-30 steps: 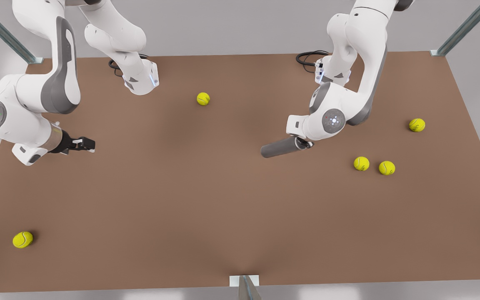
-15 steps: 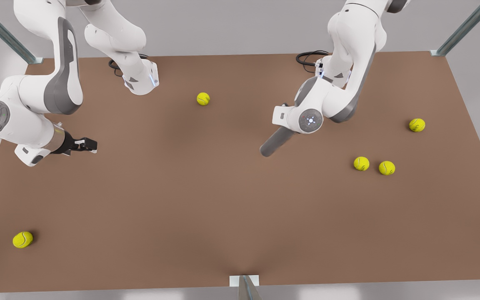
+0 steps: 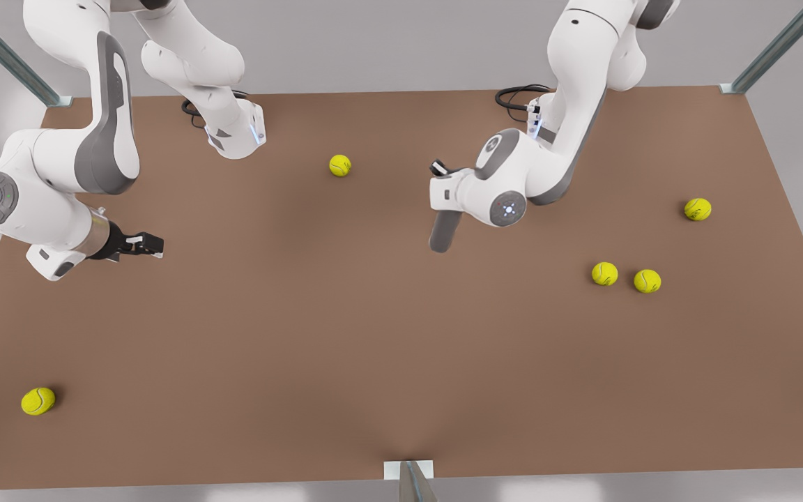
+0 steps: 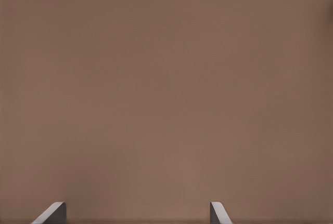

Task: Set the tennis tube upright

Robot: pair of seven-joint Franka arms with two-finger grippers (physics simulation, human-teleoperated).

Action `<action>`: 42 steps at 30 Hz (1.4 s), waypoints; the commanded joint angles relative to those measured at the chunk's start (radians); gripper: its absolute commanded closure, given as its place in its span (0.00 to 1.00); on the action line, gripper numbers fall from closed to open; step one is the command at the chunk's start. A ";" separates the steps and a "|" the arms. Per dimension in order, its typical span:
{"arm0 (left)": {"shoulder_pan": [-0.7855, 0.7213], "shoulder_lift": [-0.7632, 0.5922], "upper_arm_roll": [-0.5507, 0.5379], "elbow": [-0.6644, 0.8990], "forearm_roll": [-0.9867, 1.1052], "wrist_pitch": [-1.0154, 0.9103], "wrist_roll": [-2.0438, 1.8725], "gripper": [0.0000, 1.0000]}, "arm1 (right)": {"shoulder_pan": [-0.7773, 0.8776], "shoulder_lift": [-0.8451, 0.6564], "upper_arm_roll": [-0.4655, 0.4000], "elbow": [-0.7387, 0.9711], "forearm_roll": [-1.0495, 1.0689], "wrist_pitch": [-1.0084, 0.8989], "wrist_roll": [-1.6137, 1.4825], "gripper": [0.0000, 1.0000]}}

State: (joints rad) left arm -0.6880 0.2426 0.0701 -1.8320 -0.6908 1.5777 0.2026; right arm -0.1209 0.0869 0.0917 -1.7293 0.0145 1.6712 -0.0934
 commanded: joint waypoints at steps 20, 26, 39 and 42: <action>-0.028 0.146 -0.089 0.309 0.909 0.146 -0.698 0.00 | -0.008 0.002 0.000 0.000 -0.001 0.001 0.000 0.00; -0.027 0.133 -0.085 0.297 0.941 0.134 -0.698 0.00 | -0.006 0.005 0.000 0.000 -0.001 0.001 0.000 0.00; 0.242 -0.238 -0.085 0.287 0.829 0.019 -0.281 0.00 | -0.003 0.004 0.000 0.000 0.001 0.002 0.000 0.00; 0.240 -0.238 -0.085 0.287 0.829 0.022 -0.285 0.00 | 0.000 0.004 0.000 0.000 0.001 0.002 0.000 0.00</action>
